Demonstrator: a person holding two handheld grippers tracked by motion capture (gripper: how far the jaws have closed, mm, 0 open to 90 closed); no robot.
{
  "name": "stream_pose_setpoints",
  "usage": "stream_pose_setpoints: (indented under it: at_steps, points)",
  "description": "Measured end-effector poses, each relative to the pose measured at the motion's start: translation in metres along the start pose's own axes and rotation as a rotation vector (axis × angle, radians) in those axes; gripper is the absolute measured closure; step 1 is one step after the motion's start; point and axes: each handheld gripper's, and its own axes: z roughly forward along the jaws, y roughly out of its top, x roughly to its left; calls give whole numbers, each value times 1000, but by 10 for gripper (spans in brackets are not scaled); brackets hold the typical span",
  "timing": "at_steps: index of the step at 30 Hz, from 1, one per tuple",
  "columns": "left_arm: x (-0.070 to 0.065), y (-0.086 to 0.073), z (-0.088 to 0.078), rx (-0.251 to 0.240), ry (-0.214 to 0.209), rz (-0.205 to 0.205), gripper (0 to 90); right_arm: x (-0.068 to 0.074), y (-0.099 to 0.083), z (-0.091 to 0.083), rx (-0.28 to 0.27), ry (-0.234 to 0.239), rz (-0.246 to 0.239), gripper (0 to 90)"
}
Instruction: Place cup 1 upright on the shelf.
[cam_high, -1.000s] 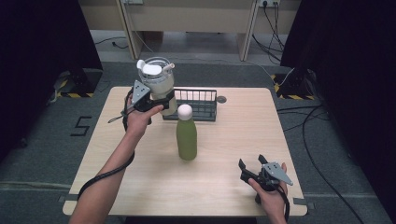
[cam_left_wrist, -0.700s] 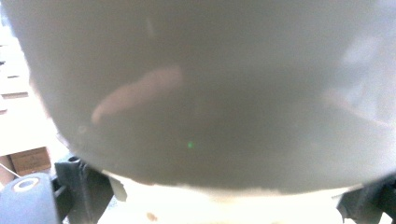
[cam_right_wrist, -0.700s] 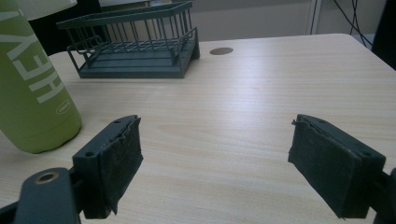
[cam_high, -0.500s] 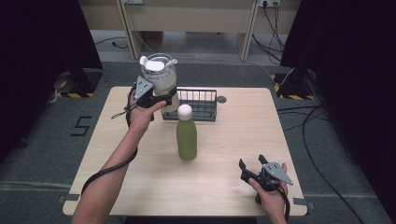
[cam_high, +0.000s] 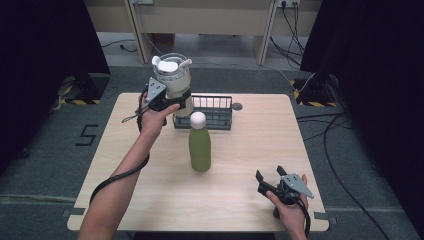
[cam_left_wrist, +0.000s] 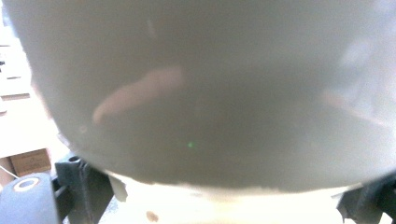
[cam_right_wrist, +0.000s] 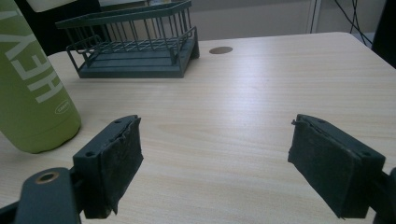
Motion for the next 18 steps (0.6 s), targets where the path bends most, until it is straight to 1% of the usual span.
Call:
stream_pose_setpoints:
  at_steps: [3, 8, 14, 18]
  points:
    - [0, 1, 5, 5, -1, 0, 99, 0, 0, 0, 1, 1, 0, 167]
    - [1, 1, 13, 8, 2, -20, 99, 0, 0, 0, 2, 0, 2, 167]
    - [1, 1, 22, 18, 6, -14, 99, -1, 0, 0, 0, -2, 3, 167]
    - [1, 1, 27, 24, 11, -18, 99, -1, 0, 0, 3, -1, 2, 167]
